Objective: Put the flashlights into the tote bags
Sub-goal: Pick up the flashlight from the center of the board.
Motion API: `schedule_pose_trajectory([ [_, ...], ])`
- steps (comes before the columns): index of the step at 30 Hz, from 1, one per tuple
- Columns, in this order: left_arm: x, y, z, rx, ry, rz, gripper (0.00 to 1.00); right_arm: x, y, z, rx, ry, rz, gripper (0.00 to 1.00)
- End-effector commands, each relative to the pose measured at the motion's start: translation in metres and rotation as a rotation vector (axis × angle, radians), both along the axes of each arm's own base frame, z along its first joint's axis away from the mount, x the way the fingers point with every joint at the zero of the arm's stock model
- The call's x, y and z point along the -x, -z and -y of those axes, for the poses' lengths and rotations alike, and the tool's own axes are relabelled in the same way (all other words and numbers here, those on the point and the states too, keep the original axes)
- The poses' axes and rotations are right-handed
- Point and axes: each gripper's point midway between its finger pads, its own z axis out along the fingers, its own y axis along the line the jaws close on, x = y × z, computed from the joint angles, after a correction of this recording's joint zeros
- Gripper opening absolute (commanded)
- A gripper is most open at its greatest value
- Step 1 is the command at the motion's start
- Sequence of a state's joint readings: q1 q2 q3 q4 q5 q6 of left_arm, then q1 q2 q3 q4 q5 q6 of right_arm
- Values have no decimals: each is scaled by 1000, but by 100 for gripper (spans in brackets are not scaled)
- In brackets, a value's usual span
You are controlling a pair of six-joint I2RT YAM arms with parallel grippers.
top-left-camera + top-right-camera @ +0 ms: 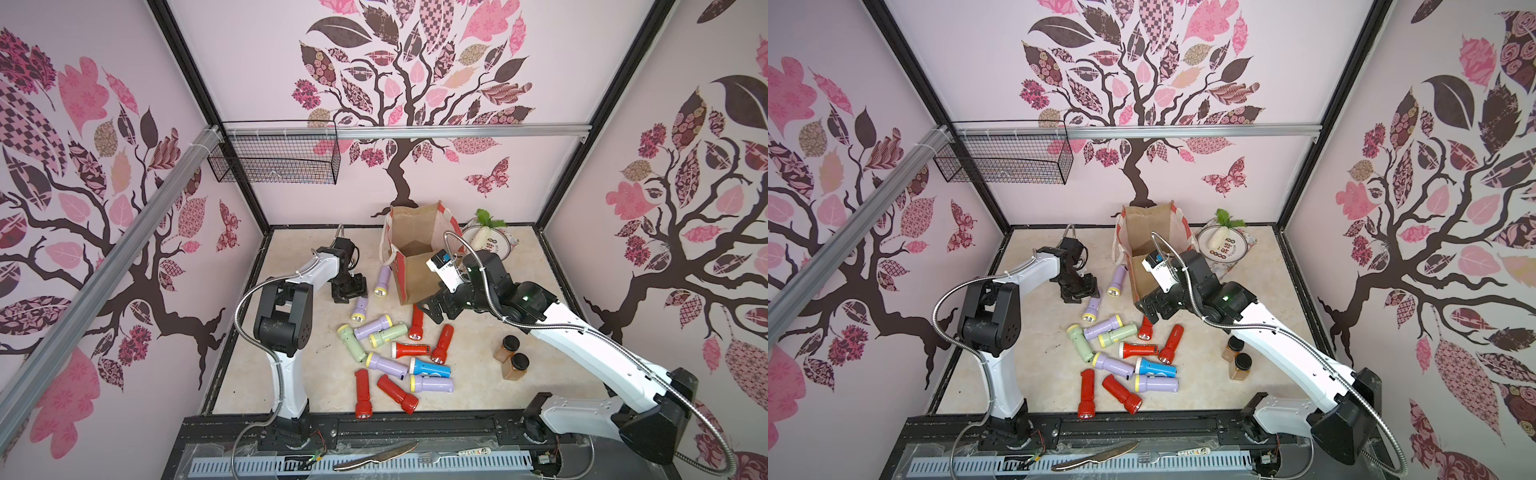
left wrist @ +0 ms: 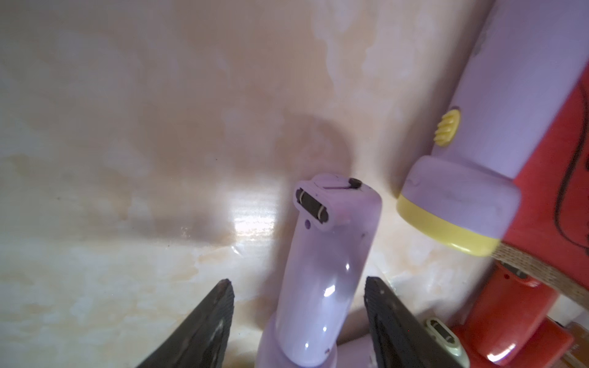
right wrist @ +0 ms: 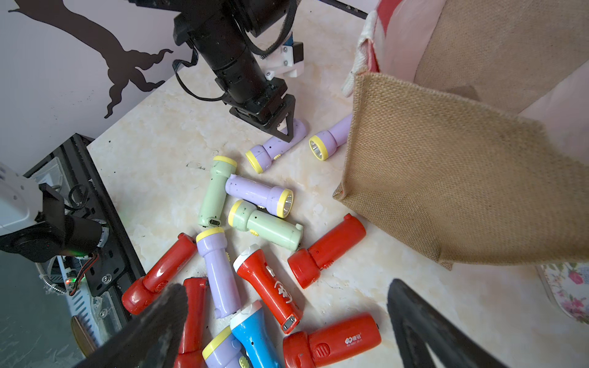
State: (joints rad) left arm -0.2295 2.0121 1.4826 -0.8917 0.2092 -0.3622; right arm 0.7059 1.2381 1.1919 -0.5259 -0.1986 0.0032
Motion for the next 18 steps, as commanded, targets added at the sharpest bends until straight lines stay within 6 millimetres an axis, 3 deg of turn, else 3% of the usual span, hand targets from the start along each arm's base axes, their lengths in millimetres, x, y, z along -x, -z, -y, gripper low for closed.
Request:
schedule_pose_trajectory([
  [1, -11, 0, -3, -39, -1, 25, 63, -4, -13, -7, -27, -9, 29, 100],
  [9, -3, 17, -7, -81, -20, 1, 49, -9, -23, -6, -25, 1, 65, 100],
  [18, 1, 19, -15, -118, -49, 13, 33, -13, -50, -6, -52, 17, 111, 100],
])
